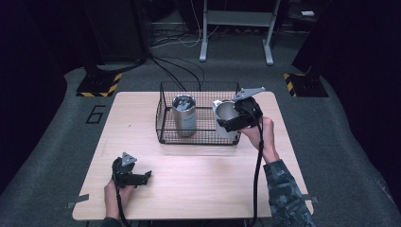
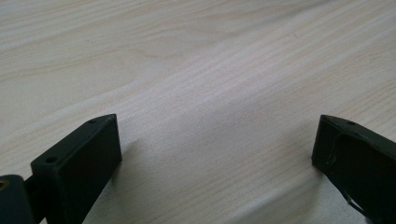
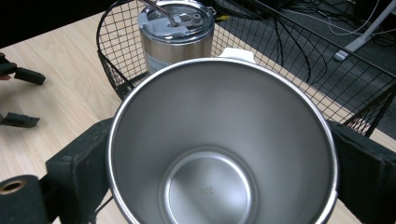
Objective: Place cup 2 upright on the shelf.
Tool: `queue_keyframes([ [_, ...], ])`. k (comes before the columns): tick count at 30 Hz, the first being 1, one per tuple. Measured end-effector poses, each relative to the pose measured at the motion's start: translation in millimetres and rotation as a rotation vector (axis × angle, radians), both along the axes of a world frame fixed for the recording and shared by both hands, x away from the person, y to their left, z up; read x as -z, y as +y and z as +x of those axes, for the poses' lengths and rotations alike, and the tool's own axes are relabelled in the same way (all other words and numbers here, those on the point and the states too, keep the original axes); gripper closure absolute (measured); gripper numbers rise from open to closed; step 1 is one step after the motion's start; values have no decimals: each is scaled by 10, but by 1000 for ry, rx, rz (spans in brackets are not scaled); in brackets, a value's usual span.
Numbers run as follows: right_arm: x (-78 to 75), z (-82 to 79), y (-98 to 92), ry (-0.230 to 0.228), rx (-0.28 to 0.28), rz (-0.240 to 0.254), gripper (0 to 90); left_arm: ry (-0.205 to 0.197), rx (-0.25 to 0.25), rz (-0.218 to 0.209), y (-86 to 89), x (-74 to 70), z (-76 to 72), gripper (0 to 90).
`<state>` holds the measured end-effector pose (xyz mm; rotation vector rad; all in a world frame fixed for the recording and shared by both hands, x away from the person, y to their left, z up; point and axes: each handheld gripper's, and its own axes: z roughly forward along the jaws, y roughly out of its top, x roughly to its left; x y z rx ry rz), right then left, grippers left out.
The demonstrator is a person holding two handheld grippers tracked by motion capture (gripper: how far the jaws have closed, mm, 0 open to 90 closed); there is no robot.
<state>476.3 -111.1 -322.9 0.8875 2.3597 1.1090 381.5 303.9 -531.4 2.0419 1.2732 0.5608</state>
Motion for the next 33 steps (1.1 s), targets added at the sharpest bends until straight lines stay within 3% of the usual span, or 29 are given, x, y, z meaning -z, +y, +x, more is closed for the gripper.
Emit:
queue_keyframes([
  [20, -38, 316, 169, -6, 5, -15, 58, -3, -3, -3, -2, 2, 0, 11],
  [33, 17, 520, 275, 29, 43, -23, 57, -2, -2, -4, -2, 2, 0, 11],
])
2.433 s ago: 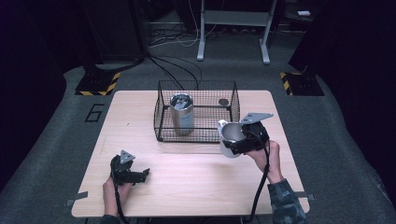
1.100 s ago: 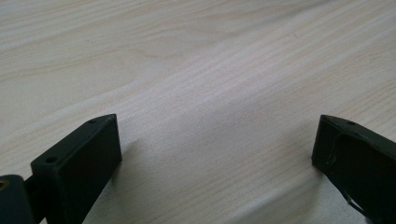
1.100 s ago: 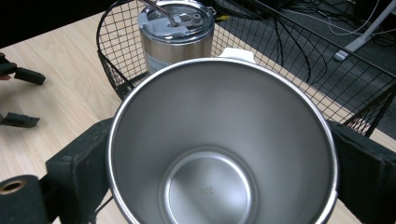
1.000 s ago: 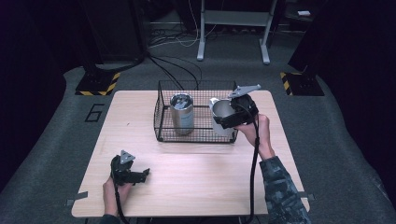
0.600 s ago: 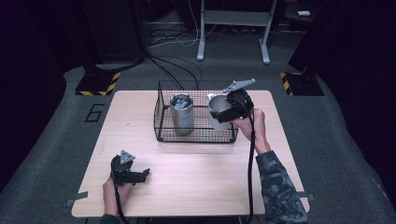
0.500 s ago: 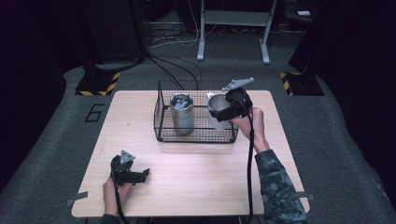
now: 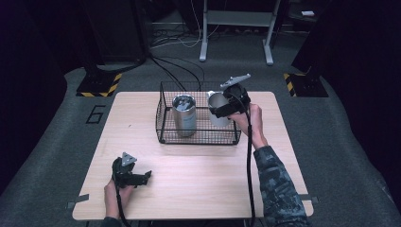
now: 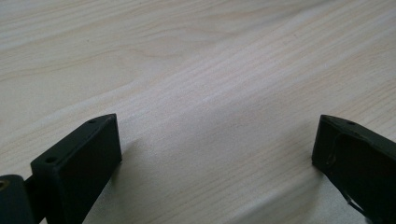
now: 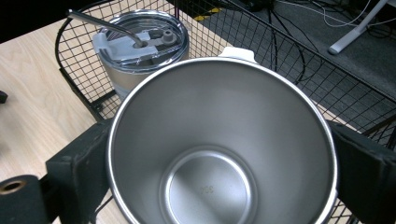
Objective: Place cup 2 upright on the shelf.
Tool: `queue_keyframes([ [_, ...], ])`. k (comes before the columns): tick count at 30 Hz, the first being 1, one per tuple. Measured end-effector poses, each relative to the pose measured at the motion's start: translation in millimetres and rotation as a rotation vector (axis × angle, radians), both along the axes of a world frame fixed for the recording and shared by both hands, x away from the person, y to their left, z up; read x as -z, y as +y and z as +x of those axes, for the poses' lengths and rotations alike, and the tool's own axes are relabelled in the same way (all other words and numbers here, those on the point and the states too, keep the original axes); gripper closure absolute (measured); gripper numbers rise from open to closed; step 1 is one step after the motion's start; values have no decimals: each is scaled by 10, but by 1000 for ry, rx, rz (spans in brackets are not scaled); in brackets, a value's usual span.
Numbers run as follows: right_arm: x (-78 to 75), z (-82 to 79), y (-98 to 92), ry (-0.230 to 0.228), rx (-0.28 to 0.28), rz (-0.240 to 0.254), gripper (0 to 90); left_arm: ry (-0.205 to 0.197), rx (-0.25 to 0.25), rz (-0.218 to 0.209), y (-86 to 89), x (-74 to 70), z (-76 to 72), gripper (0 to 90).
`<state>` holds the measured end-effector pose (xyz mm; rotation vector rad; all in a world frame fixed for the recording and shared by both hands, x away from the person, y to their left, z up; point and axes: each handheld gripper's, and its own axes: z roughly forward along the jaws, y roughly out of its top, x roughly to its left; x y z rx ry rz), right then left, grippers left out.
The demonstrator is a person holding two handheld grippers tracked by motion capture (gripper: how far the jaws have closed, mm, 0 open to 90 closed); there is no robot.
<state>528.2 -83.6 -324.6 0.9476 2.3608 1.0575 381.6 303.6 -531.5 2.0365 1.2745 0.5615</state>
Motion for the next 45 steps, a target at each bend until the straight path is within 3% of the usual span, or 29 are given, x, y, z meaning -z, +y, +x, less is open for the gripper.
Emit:
queue_keyframes([
  [4, 29, 62, 35, -13, 2, -9, 58, 1, 0, 0, 0, 0, 0, 11],
  [13, 118, 214, 106, 12, 7, -18, 58, 1, -1, -2, -1, 0, -1, 12],
  [15, 141, 227, 123, 32, 24, -21, 58, 7, 12, 15, 11, -8, 0, 12],
  [29, 332, 366, 183, 40, 66, -27, 57, -3, -4, -5, -4, 3, 1, 12],
  [45, 584, 474, 219, 111, 101, 2, 57, -1, -3, -5, -4, 2, 2, 12],
])
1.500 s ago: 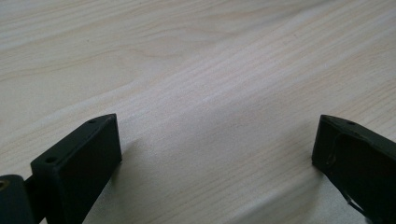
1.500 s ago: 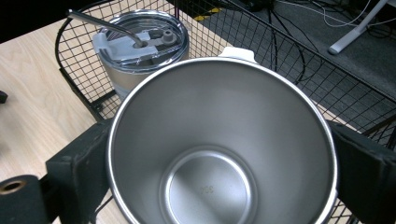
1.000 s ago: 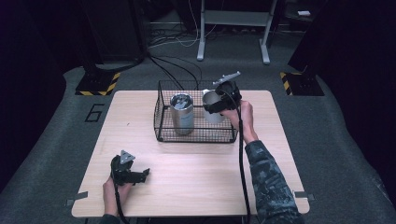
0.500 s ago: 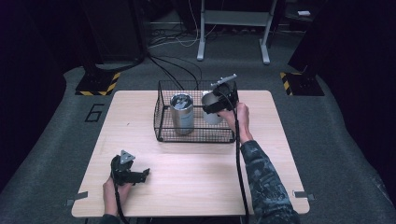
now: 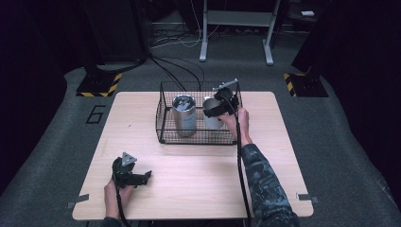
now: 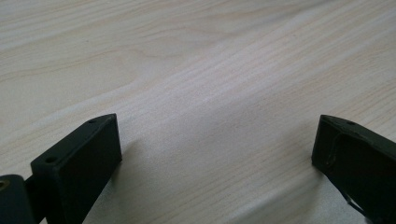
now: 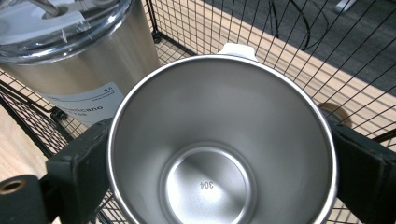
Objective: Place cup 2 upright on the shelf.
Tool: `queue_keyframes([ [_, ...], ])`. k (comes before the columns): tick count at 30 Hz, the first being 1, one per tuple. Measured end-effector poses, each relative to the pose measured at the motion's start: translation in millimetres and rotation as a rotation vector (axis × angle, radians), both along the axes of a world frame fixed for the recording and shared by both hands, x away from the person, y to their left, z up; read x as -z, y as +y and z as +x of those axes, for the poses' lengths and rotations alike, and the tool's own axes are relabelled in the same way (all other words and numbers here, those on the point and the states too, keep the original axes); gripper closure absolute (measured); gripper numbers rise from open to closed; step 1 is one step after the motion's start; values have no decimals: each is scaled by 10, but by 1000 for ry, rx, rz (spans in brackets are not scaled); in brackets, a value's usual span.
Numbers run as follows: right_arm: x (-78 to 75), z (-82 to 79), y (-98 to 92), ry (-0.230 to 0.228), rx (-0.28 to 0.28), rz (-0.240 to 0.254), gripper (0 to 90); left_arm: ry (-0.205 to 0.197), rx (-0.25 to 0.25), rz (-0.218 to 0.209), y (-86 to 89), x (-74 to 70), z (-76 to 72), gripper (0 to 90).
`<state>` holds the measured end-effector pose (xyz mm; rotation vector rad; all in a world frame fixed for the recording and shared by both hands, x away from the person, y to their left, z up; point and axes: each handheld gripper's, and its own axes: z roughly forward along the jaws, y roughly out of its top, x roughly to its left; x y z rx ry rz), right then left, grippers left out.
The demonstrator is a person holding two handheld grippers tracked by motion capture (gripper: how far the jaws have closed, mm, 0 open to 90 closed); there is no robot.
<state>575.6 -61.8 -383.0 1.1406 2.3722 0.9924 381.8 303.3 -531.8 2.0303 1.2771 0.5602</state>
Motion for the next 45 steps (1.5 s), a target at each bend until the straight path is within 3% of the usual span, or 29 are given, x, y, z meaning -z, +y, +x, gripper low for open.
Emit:
queue_keyframes([
  [22, 276, 79, 70, 54, 13, -19, 57, 0, 0, -1, 0, 0, 0, 13],
  [34, 365, 99, 119, 63, 7, -19, 57, 3, 8, 8, 6, -4, 0, 13],
  [45, 435, 105, 153, 57, 7, -59, 56, 9, 18, 20, 15, -10, -1, 13],
])
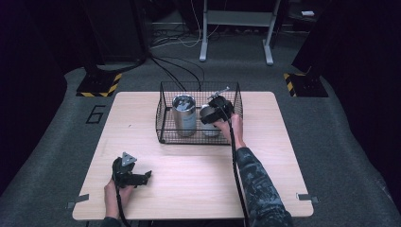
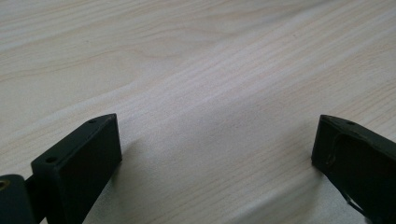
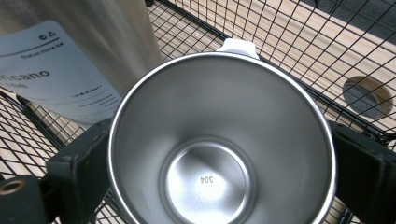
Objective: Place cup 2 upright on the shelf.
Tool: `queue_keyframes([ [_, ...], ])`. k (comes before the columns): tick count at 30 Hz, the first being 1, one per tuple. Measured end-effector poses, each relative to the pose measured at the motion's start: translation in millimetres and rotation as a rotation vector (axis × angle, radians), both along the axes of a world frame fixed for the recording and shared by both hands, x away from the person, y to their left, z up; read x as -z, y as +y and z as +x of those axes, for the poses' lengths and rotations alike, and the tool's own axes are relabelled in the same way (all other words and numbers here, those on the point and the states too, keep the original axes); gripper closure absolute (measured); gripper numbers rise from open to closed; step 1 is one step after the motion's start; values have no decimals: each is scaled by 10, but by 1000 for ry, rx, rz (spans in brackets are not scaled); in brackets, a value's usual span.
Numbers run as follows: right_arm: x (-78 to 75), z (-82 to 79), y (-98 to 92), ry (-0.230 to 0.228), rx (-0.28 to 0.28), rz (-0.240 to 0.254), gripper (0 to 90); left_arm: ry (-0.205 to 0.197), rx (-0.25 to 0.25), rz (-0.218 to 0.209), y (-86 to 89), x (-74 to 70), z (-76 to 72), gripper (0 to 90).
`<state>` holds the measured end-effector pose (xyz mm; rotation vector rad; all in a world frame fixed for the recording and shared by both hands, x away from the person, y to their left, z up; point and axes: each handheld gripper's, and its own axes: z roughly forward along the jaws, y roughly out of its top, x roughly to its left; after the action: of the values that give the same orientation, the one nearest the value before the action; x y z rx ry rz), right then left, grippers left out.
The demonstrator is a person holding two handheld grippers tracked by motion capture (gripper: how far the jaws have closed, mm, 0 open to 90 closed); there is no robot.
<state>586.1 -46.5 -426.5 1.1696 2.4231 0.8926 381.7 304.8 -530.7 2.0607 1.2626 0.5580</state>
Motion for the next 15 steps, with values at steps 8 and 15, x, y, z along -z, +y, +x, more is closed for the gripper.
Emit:
queue_keyframes([
  [8, 4, -27, -1, 24, 7, -13, 55, 0, 1, 1, 0, 0, 0, 14],
  [15, 0, -53, -36, 64, 8, -22, 53, -9, -16, -19, -15, 10, 0, 13],
])
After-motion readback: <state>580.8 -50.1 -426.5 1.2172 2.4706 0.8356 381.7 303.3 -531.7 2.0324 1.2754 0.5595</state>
